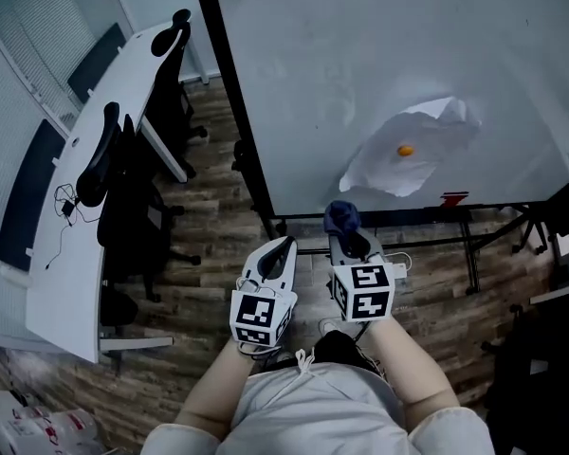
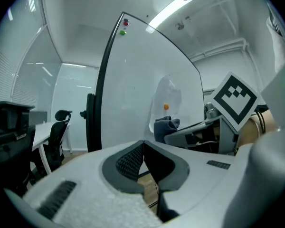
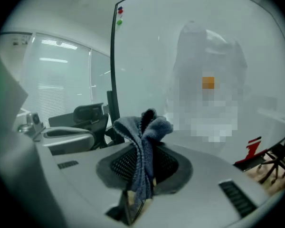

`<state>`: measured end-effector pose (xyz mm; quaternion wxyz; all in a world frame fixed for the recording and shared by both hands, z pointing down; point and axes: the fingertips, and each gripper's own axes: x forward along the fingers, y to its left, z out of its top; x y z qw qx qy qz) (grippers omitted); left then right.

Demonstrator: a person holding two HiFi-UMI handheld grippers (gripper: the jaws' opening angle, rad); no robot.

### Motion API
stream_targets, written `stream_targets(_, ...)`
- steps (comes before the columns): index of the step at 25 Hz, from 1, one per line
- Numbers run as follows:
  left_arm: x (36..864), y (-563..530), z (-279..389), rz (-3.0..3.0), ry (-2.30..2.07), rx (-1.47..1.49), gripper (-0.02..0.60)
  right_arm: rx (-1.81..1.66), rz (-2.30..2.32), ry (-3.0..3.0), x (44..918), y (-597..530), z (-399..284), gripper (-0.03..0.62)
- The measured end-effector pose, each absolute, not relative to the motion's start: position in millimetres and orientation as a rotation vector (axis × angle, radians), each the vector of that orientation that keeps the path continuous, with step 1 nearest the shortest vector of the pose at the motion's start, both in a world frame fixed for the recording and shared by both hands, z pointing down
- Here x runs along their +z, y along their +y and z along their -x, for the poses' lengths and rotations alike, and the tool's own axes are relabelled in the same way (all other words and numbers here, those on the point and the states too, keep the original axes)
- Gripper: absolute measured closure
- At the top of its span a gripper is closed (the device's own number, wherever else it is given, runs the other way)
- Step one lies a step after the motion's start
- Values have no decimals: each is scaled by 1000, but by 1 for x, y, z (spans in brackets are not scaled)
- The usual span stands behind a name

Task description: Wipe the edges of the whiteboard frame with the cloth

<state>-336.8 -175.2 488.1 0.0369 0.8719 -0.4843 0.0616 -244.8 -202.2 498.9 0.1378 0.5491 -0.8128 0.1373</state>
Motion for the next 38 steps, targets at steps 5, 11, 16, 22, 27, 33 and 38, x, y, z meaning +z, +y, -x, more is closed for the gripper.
stream_targets(5, 449, -177, 332, -2729, -1522, 156, 563, 269, -1664, -2435, 446, -197, 237, 520)
stream_targets(11, 424, -180, 327, -2746, -1544, 142, 563, 32, -1697, -2472, 418, -188, 236, 520)
stream_targets(16, 409, -187, 329, -2743, -1592, 115, 563, -43, -1691, -2510, 410, -185, 243, 520)
stream_targets(22, 410, -197, 334, -2717, -1615, 109, 563, 24, -1652, -2523, 421, -192, 251, 520)
stream_targets(27, 413, -202, 337, -2707, -1632, 111, 563, 29, -1638, -2527, 424, -194, 254, 520)
stream_targets(33, 415, -204, 334, -2702, -1624, 113, 563, 38, -1634, -2531, 426, -193, 255, 520)
stream_targets(38, 419, -202, 329, -2702, -1604, 115, 563, 61, -1654, -2520, 431, -192, 249, 520)
